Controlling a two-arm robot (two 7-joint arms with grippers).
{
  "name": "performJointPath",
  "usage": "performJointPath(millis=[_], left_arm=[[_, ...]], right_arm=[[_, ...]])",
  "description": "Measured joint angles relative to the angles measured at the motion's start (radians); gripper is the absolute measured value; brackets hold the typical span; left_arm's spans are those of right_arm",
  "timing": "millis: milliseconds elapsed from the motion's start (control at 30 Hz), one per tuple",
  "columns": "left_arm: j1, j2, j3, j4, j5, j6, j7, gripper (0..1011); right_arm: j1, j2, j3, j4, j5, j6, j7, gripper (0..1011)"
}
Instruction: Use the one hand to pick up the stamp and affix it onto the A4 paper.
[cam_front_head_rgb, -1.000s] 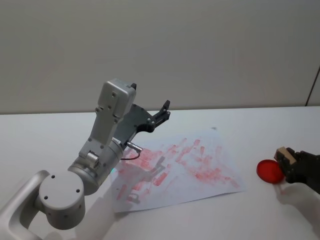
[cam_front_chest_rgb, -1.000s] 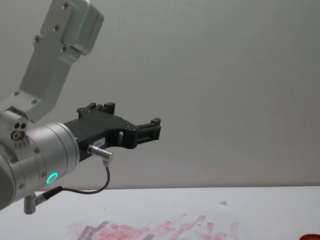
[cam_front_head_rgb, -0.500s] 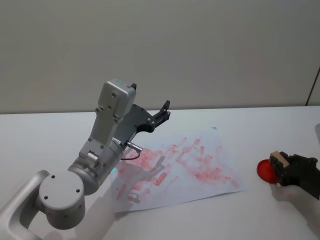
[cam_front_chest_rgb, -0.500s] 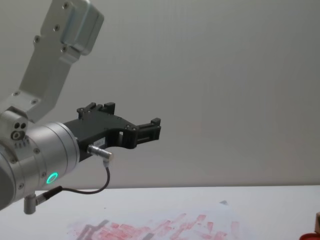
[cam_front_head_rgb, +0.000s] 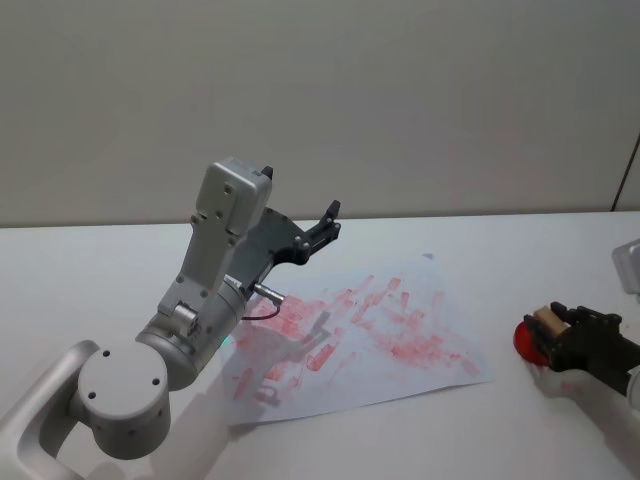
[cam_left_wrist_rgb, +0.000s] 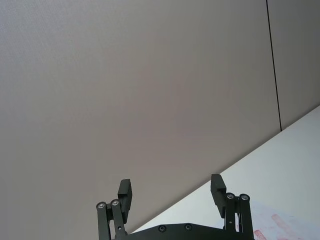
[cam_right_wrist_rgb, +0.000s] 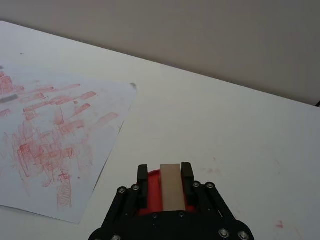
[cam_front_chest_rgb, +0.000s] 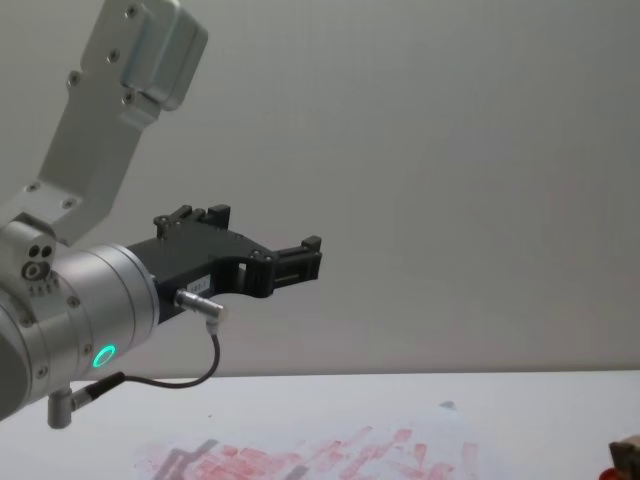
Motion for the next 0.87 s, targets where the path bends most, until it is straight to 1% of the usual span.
performJointPath(millis=[33,133,200,267,300,367,400,433,533,567,667,733,867], left_arm=[[0.000,0.000,0.000,0.000,0.000,0.000,0.000,1001],[0.000,0.000,0.000,0.000,0.000,0.000,0.000,1001],[0.000,0.000,0.000,0.000,0.000,0.000,0.000,1001],[0.000,0.000,0.000,0.000,0.000,0.000,0.000,1001],[0.000,0.000,0.000,0.000,0.000,0.000,0.000,1001],[0.000,0.000,0.000,0.000,0.000,0.000,0.000,1001],[0.000,0.000,0.000,0.000,0.000,0.000,0.000,1001],[0.000,0.000,0.000,0.000,0.000,0.000,0.000,1001],[0.000,0.000,0.000,0.000,0.000,0.000,0.000,1001],[0.000,0.000,0.000,0.000,0.000,0.000,0.000,1001],[0.000,0.000,0.000,0.000,0.000,0.000,0.000,1001],[0.000,0.000,0.000,0.000,0.000,0.000,0.000,1001],[0.000,0.000,0.000,0.000,0.000,0.000,0.000,1001]], right_arm=[[0.001,-0.001,0.000,0.001,-0.001,0.000,0.001,379],[0.006,-0.003,-0.002,0.007,-0.006,0.001,0.005,500],[0.007,-0.003,-0.003,0.008,-0.007,0.002,0.006,536],[0.009,-0.004,-0.003,0.010,-0.009,0.002,0.007,623],[0.010,-0.004,-0.004,0.011,-0.010,0.002,0.008,641],[0.011,-0.005,-0.004,0.013,-0.011,0.003,0.009,722],[0.012,-0.006,-0.004,0.014,-0.011,0.003,0.009,736],[0.012,-0.006,-0.004,0.014,-0.012,0.003,0.010,790],[0.014,-0.006,-0.005,0.016,-0.013,0.003,0.011,852],[0.014,-0.007,-0.005,0.016,-0.014,0.003,0.011,904],[0.015,-0.007,-0.005,0.017,-0.015,0.004,0.012,952],[0.016,-0.007,-0.006,0.018,-0.015,0.004,0.013,1001],[0.017,-0.007,-0.006,0.019,-0.016,0.004,0.013,1001]])
